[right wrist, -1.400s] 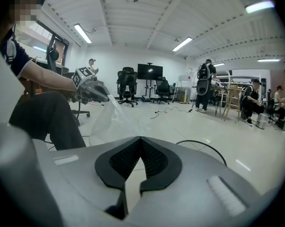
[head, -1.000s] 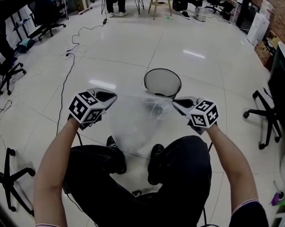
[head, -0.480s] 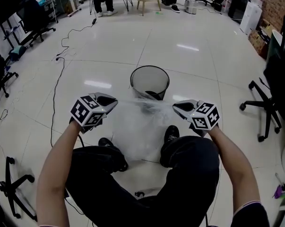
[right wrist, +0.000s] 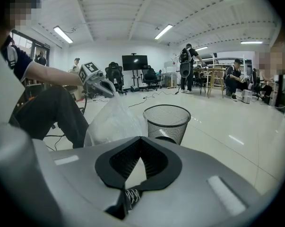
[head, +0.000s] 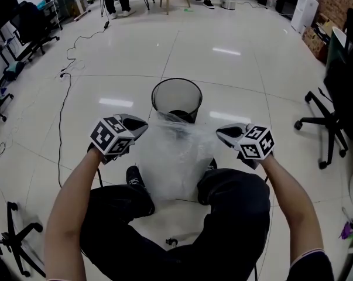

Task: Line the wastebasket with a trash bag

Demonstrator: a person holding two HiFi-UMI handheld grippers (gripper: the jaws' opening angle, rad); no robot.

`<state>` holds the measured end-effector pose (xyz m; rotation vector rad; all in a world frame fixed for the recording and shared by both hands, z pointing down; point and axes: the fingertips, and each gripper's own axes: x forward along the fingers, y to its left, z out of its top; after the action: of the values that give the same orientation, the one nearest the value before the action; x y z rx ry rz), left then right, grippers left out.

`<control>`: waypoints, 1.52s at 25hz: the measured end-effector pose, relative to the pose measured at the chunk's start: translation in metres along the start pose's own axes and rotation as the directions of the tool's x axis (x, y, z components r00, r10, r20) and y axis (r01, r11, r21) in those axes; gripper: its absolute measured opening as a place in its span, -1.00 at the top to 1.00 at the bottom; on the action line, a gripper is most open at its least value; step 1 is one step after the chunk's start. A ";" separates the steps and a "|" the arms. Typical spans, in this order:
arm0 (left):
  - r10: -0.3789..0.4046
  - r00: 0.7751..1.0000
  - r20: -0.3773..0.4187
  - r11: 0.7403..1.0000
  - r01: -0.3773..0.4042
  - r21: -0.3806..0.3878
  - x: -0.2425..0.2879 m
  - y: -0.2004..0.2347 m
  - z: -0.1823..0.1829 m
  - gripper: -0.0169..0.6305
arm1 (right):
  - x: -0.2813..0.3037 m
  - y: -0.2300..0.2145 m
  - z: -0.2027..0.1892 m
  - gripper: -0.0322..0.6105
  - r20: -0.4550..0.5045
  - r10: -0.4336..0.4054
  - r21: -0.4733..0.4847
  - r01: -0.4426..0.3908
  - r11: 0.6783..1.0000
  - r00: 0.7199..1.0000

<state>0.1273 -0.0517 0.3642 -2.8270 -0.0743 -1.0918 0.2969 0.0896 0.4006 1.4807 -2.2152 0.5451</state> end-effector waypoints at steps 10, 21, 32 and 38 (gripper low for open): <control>-0.010 0.999 -0.038 1.000 0.009 -0.015 0.030 0.019 -0.021 0.91 | 0.023 -0.031 -0.001 0.89 -0.013 -0.029 0.021 0.029 0.999 0.999; 0.051 0.999 -0.012 0.998 -0.052 -0.029 0.071 0.076 -0.013 0.91 | 0.058 -0.094 0.016 0.89 0.019 -0.123 0.054 0.122 0.991 0.992; 0.144 0.989 -0.023 0.989 -0.145 -0.029 0.105 0.142 0.023 0.91 | 0.079 -0.163 0.048 0.89 -0.002 -0.183 0.021 0.183 0.983 0.983; 0.161 0.986 -0.034 0.986 -0.162 -0.044 0.124 0.172 0.031 0.91 | 0.102 -0.199 0.056 0.89 -0.035 -0.169 0.000 0.169 0.986 0.985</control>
<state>0.2543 -0.2176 0.4103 -2.7974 0.1827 -1.1139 0.4402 -0.0890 0.4267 1.6290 -2.0386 0.5148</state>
